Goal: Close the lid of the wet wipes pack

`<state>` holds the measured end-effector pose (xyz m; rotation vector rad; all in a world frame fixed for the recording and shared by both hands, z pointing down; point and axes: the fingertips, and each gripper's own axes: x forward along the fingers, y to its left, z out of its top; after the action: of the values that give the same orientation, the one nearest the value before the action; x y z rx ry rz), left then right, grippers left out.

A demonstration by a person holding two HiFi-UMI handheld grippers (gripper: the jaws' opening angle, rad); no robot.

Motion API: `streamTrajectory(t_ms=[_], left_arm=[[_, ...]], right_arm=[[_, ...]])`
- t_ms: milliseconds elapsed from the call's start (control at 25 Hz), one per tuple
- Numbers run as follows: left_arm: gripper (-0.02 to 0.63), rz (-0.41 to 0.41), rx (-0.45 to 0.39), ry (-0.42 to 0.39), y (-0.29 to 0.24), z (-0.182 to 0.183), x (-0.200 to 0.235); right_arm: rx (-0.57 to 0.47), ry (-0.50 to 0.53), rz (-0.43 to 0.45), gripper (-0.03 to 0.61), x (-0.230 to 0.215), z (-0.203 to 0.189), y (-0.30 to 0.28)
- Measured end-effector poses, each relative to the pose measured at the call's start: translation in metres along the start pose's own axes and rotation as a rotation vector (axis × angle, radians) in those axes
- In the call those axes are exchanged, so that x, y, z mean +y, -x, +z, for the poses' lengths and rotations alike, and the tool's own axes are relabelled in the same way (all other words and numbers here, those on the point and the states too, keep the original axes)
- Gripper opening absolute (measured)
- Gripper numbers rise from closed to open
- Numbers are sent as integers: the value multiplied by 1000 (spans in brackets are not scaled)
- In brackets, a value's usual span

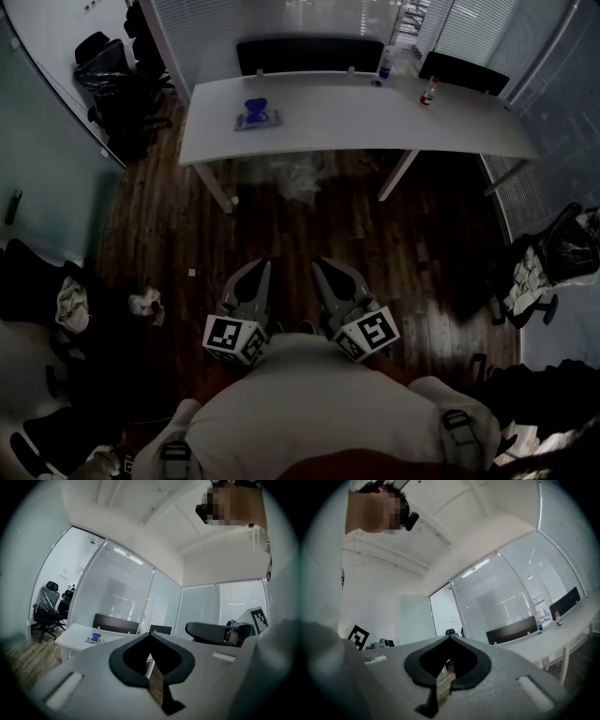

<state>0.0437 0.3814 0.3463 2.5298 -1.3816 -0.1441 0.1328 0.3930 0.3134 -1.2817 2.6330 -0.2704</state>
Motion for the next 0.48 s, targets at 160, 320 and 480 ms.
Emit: streamTrajectory(t_ms=[160,320,480], left_arm=[[2,6,8,1,-10,-4,-6],[2,7,24,23,-21,-12,-2],[2,16,35,31,-33,-14,9]], right_arm=[[-1,-10,-10,0,-14,0,6],[7,-19,-13,0,-21,-4,3],[23,-31,-13,0,-30,-9,-9]])
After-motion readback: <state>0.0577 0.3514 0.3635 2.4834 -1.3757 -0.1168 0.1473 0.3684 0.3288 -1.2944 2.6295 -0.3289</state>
